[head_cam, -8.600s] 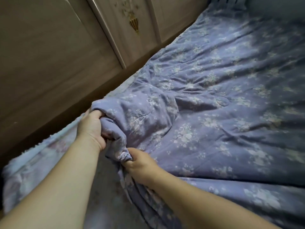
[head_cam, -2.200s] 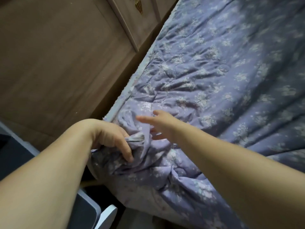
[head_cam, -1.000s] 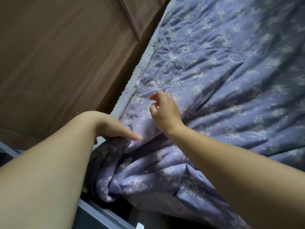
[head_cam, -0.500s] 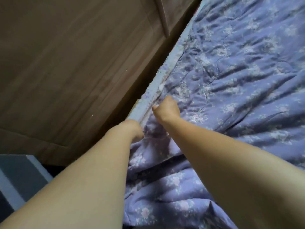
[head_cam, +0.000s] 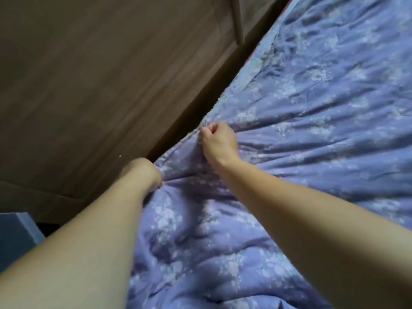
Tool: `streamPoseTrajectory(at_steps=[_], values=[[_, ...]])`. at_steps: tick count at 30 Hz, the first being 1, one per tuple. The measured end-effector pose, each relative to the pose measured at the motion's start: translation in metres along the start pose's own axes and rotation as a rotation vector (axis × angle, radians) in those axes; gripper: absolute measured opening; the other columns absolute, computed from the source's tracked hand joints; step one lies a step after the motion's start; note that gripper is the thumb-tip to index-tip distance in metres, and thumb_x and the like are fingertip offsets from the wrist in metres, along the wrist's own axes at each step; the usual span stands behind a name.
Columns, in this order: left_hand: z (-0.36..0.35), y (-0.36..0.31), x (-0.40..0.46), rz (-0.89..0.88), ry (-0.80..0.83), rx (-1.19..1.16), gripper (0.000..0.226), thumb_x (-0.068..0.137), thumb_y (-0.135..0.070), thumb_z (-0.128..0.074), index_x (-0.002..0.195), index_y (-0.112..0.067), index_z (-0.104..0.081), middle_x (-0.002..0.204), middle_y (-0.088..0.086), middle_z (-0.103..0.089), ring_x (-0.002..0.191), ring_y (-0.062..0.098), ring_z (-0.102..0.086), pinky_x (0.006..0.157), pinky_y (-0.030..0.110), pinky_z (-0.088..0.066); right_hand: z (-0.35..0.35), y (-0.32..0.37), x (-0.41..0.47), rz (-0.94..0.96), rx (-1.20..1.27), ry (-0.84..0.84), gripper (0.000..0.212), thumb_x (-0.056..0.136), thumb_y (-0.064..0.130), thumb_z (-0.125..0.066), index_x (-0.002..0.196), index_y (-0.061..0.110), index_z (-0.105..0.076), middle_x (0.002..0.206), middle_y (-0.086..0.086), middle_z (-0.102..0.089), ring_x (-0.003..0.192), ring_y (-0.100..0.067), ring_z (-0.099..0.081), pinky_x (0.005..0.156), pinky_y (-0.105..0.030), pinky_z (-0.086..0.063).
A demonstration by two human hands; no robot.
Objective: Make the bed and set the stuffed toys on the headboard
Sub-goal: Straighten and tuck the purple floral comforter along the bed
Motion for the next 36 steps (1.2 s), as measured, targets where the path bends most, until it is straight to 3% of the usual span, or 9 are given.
streamPoseTrajectory(at_steps=[5,11,13,16,19,21,24,30,36], values=[[0.032,0.013,0.014,0.061,-0.178,-0.096,0.047,0.079,-0.023,-0.072,0.118,0.001,-0.060,0.122,0.023,-0.060,0.110,0.038,-0.059,0.091,0.039,-0.047,-0.013,0.040,0.011,0.046,0.197,0.000,0.025,0.094,0.024,-0.049,0.071,0.018,-0.044,0.085,-0.007,-0.057,0.091,-0.030,-0.057,0.074,-0.031,-0.038],[-0.016,0.025,0.023,0.163,-0.193,-0.048,0.031,0.091,-0.015,-0.050,0.122,-0.013,-0.055,0.134,0.015,-0.050,0.124,0.035,-0.046,0.104,0.048,-0.031,-0.038,-0.014,0.026,0.008,-0.035,0.257,0.015,0.095,0.023,-0.050,0.083,0.013,-0.051,0.096,-0.013,-0.060,0.097,-0.030,-0.056,0.077,-0.030,-0.039],[-0.034,0.033,0.022,0.194,-0.139,-0.016,0.031,0.093,-0.014,-0.044,0.122,-0.015,-0.055,0.134,0.014,-0.049,0.125,0.035,-0.044,0.105,0.049,-0.029,-0.044,-0.029,0.023,0.004,-0.014,0.344,0.015,0.095,0.023,-0.053,0.104,0.012,-0.057,0.108,-0.011,-0.060,0.104,-0.027,-0.056,0.087,-0.035,-0.046],[-0.046,0.045,0.019,0.233,-0.078,-0.004,0.032,0.092,-0.017,-0.048,0.123,-0.013,-0.054,0.132,0.016,-0.050,0.124,0.037,-0.044,0.106,0.050,-0.029,-0.047,-0.035,0.016,-0.027,0.150,0.460,0.039,0.094,0.021,-0.057,0.130,0.011,-0.050,0.124,-0.010,-0.059,0.108,-0.024,-0.058,0.085,-0.032,-0.048],[-0.028,0.035,0.010,0.208,-0.217,-0.061,0.037,0.092,-0.014,-0.045,0.129,-0.017,-0.048,0.137,0.014,-0.045,0.128,0.034,-0.040,0.104,0.047,-0.027,-0.029,-0.031,0.015,-0.067,0.361,0.407,0.030,0.093,0.014,-0.058,0.122,0.010,-0.057,0.103,-0.011,-0.066,0.087,-0.021,-0.063,0.078,-0.030,-0.054],[-0.014,0.017,-0.002,0.116,-0.356,-0.076,0.040,0.092,-0.011,-0.041,0.131,-0.018,-0.045,0.139,0.014,-0.041,0.129,0.032,-0.036,0.103,0.045,-0.028,-0.006,-0.032,0.010,-0.067,0.467,0.313,0.016,0.095,0.013,-0.053,0.110,0.014,-0.058,0.086,-0.004,-0.063,0.067,-0.013,-0.060,0.058,-0.023,-0.049],[-0.006,-0.018,-0.026,-0.055,-0.465,-0.147,0.036,0.091,-0.007,-0.045,0.126,-0.016,-0.049,0.134,0.014,-0.040,0.125,0.034,-0.039,0.099,0.042,-0.035,0.027,-0.046,-0.010,-0.069,0.481,0.222,0.009,0.097,0.014,-0.049,0.101,0.018,-0.057,0.083,0.000,-0.062,0.060,-0.009,-0.057,0.052,-0.019,-0.043],[-0.053,-0.080,-0.079,-0.234,-0.188,-0.266,0.036,0.093,-0.004,-0.042,0.128,-0.013,-0.045,0.134,0.014,-0.046,0.119,0.036,-0.048,0.091,0.043,-0.043,0.088,-0.088,-0.094,-0.112,0.592,0.131,0.018,0.097,0.007,-0.047,0.089,0.018,-0.058,0.073,-0.003,-0.059,0.042,-0.002,-0.050,0.043,-0.013,-0.039],[-0.110,-0.099,-0.154,-0.400,-0.109,-0.212,0.033,0.094,0.000,-0.038,0.124,-0.009,-0.049,0.131,0.015,-0.051,0.116,0.036,-0.051,0.084,0.042,-0.043,0.126,-0.152,-0.185,-0.087,0.358,0.083,0.018,0.095,0.004,-0.050,0.083,0.016,-0.057,0.069,-0.005,-0.058,0.042,-0.001,-0.051,0.042,-0.013,-0.039]])
Point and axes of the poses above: each hand's wrist, its own x-axis towards the middle knuckle, its own z-axis out of the back of the hand, y = z × x, the point moved 6 cm from there along x, towards the middle knuckle
